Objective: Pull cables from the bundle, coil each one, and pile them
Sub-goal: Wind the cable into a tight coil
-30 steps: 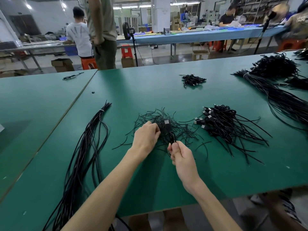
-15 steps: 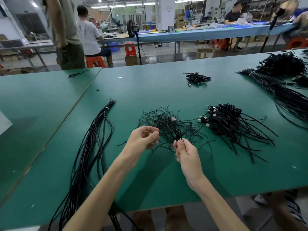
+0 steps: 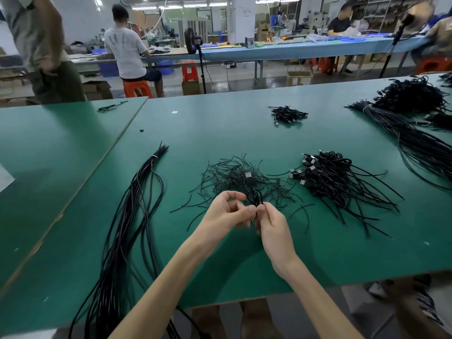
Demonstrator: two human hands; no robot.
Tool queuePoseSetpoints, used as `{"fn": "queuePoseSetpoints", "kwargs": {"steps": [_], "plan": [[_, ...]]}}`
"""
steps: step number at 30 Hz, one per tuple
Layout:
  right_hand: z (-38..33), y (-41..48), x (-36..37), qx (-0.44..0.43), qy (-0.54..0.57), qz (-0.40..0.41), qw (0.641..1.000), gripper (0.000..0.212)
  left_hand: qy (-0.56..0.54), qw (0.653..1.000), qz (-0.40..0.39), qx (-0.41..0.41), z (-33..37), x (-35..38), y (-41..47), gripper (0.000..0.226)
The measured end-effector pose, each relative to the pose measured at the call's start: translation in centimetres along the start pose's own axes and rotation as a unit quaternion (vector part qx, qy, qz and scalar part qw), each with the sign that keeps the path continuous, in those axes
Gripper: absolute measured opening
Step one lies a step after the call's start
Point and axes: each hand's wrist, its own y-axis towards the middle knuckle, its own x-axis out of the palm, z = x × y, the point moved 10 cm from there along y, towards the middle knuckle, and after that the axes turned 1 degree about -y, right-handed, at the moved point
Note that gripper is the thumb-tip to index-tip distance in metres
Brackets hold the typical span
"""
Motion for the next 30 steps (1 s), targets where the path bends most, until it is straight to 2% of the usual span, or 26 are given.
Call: {"fn": "queuePoseSetpoints", "kwargs": {"steps": [10,16,20,26,30], "plan": [[-0.7,-0.3,0.7,-0.028,-0.039,-0.028,0.998,0.035,0.052,0.998,-0.028,-0.016,-0.3,-0.4,0.4,0.043],[-0.9,-0.3,0.8,-0.020,-0.024,-0.034,0.999,0.035,0.116,0.992,-0.012,0.040,0.3,-0.7,0.4,0.044],[-0.8,-0.2,0.5,-0.014,-0.013,-0.026,0.999,0.038,0.121,0.992,0.005,0.040,0.0,-0.8,0.5,0.039],[0.0,-0.3,1.1,0.027,0.050,-0.058,0.997,0.037,0.177,0.983,-0.037,0.042,0.5,-1.8,0.6,0.045],[-0.1,-0.4,1.6,0.040,0.097,-0.091,0.990,0.033,0.118,0.985,-0.125,0.034,0.9,-0.5,0.1,0.055]]}}
